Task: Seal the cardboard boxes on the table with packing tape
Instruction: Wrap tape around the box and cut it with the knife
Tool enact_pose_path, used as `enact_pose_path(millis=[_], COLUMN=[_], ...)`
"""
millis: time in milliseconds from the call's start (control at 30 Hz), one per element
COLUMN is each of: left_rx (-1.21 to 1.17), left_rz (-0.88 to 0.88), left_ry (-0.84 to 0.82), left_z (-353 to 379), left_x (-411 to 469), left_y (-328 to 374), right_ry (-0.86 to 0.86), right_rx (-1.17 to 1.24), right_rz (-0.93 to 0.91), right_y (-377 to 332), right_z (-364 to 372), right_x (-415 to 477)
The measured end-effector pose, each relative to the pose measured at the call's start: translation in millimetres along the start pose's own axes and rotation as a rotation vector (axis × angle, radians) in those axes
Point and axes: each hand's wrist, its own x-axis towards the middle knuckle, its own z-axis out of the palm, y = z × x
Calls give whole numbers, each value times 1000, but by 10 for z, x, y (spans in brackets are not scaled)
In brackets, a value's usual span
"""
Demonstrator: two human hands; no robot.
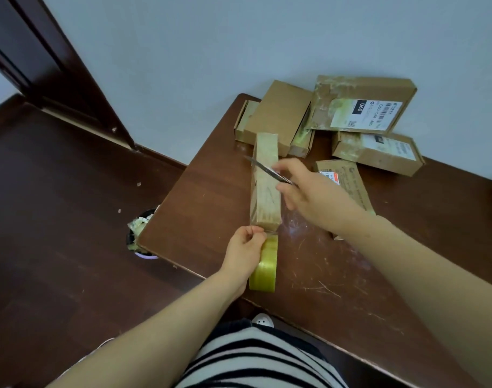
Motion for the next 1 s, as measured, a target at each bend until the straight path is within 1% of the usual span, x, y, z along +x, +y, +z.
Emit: enact_pose_path(millis=[67,167,200,333,433,533,867,967,1000], left_rx=[11,42,48,65,60,44,43,52,53], left_rz=[3,11,12,23,25,21,21,26,26], left_ry=[-9,-12,-10,-5,-6,-4,25,22,22], left_z=[2,-4,-5,-3,2,1,-24,-23,-24], left_x=[8,22,28,50,58,65,104,102,101], left_y=[1,-1,-5,-13,-21,-28,-19,-21,-19], right_ry=[-54,-115,-136,-173,-211,-233,-165,-231,-254], right_rx=[-167,-471,-534,-692,-806,-856,-963,-976,-956], right_rz=[19,-14,-26,-55,-33,-25,-118,-106,-75], right_y=[65,144,163,220,199,170,8,101,176], right_z=[-114,-146,-126,-11,75,127,233,326,372], right_x=[-175,-333,-363,-403,-387,-367,-399,-386,-381])
